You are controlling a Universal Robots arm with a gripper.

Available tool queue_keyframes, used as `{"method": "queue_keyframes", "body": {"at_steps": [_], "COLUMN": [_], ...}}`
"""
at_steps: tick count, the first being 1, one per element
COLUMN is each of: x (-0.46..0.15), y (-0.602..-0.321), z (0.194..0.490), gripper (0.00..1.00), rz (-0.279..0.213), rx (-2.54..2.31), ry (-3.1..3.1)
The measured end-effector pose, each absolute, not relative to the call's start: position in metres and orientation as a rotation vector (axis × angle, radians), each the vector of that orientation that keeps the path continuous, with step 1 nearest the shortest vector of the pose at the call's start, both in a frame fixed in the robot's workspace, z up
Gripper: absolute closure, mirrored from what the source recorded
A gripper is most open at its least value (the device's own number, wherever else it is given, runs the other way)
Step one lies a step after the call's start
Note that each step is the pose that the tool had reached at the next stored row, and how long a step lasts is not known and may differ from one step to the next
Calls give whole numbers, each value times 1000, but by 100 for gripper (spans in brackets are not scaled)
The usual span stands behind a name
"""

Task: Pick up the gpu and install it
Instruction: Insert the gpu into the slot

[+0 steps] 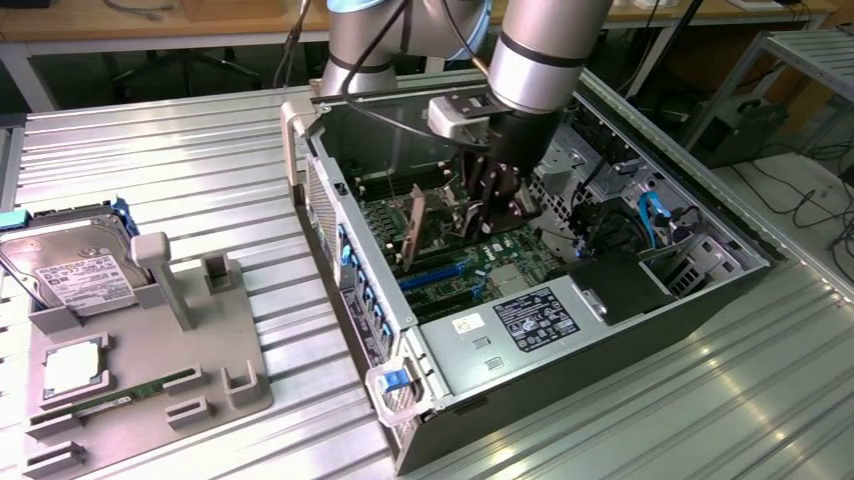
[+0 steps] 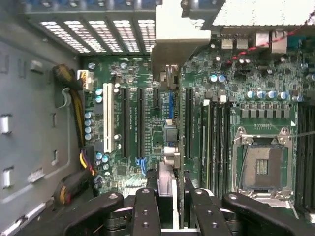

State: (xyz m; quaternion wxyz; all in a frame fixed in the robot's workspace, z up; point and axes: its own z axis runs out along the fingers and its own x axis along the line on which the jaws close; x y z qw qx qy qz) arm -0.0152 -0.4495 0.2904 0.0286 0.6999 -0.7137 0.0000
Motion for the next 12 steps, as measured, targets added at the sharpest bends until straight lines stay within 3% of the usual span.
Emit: {"method": "queue_keyframes", "body": {"at_steps": [12], "x": [-29], "y": [-445], "z": [275], "gripper": [71], "rz": [21], "rx": [2155], "ry": [-2226]}}
